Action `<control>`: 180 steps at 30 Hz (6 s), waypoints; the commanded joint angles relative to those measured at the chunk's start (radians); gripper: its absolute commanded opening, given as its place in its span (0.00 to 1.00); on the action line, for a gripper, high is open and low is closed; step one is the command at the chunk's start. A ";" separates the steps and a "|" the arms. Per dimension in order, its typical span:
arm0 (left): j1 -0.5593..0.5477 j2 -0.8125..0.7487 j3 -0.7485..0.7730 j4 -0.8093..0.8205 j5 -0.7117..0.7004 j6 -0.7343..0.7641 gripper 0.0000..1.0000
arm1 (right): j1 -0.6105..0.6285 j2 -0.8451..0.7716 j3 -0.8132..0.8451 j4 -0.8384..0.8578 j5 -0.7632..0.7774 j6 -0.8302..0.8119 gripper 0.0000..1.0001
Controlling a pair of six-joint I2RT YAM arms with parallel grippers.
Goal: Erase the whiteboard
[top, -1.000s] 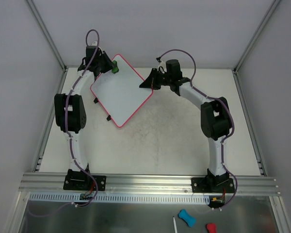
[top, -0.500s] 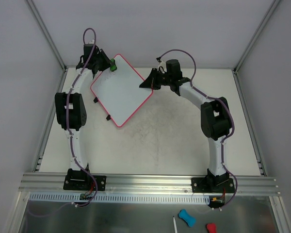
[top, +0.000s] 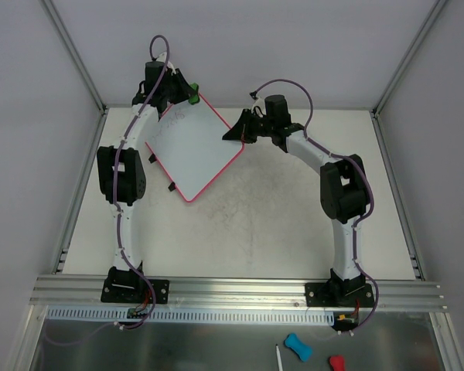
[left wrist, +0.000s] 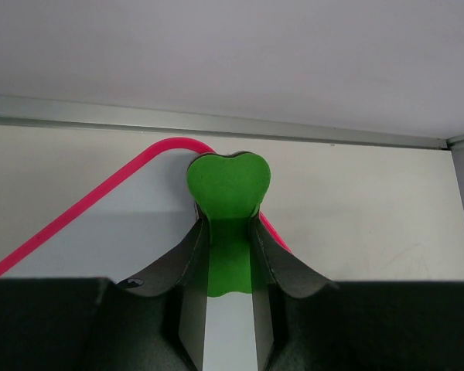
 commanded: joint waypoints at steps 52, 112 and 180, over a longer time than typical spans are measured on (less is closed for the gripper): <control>0.174 -0.239 -0.726 0.281 0.167 -0.204 0.00 | 0.025 -0.048 0.016 0.048 -0.021 -0.075 0.00; 0.368 -0.161 -0.923 0.409 0.274 -0.493 0.00 | 0.025 -0.059 0.010 0.048 -0.025 -0.081 0.00; 0.198 -0.426 -1.012 0.364 0.070 -0.357 0.00 | 0.025 -0.055 0.013 0.048 -0.021 -0.079 0.00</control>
